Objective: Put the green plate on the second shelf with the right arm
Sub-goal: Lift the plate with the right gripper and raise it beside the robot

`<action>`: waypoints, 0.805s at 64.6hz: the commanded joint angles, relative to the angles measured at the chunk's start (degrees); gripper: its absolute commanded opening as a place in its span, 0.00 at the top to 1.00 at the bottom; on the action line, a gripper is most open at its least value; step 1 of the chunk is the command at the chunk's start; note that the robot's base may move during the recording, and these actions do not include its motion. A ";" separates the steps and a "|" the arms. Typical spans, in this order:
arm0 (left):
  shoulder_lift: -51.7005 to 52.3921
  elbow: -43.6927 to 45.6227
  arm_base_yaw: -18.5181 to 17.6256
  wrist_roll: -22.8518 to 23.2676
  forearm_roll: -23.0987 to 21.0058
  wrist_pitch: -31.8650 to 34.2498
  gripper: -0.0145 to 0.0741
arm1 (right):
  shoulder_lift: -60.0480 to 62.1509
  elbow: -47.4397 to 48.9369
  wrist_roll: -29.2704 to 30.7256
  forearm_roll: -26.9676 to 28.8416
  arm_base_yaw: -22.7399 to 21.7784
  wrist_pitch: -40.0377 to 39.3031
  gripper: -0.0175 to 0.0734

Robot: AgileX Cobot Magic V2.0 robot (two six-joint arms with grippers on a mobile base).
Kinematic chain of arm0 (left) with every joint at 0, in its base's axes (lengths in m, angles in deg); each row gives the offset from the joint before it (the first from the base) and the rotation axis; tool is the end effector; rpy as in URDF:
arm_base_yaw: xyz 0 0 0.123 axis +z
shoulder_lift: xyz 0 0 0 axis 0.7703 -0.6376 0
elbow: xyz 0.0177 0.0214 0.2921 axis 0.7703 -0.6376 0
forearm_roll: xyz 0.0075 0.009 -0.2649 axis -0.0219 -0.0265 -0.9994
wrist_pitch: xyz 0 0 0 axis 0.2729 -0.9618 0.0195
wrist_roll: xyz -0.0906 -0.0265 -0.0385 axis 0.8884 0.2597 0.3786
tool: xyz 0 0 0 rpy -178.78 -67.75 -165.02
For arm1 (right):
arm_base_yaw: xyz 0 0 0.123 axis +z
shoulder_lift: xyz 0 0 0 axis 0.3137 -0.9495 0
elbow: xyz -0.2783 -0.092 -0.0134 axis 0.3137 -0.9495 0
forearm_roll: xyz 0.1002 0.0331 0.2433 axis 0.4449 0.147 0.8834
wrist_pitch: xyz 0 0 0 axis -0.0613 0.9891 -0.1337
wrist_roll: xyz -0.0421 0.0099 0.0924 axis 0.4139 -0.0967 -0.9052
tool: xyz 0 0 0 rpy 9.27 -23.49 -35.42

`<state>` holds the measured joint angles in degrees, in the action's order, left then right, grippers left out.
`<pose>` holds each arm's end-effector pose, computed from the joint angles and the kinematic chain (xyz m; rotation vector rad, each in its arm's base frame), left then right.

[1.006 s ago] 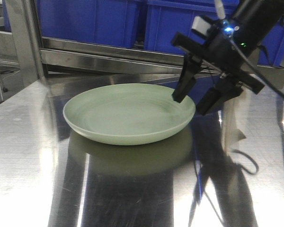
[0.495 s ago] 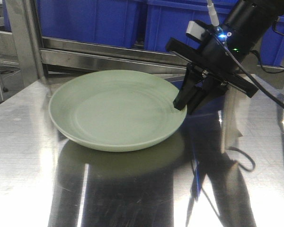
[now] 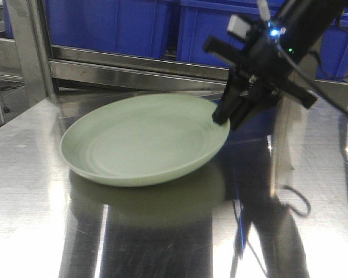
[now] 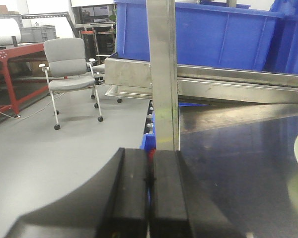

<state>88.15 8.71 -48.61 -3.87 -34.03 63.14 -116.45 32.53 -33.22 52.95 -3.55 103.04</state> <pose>0.0724 0.0023 0.2067 0.0253 1.5379 0.0762 0.3801 0.1493 0.2287 -0.0344 2.8013 0.8239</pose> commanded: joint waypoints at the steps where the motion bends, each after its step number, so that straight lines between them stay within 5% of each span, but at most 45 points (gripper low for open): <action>1: 1.22 -2.40 -0.40 0.16 0.00 4.64 0.69 | 6.98 2.67 0.27 2.35 -0.26 -2.83 0.75; 27: 1.22 -2.40 -0.40 0.16 0.00 4.64 0.69 | 19.39 2.67 0.27 -0.82 -0.39 -6.44 0.75; 52: 1.22 -2.40 -0.40 0.16 0.00 4.64 0.69 | 37.51 1.97 0.22 -16.66 -0.39 -13.04 0.75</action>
<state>88.15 8.71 -48.61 -3.87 -34.03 63.14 -84.11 33.07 -33.22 37.87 -3.55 96.26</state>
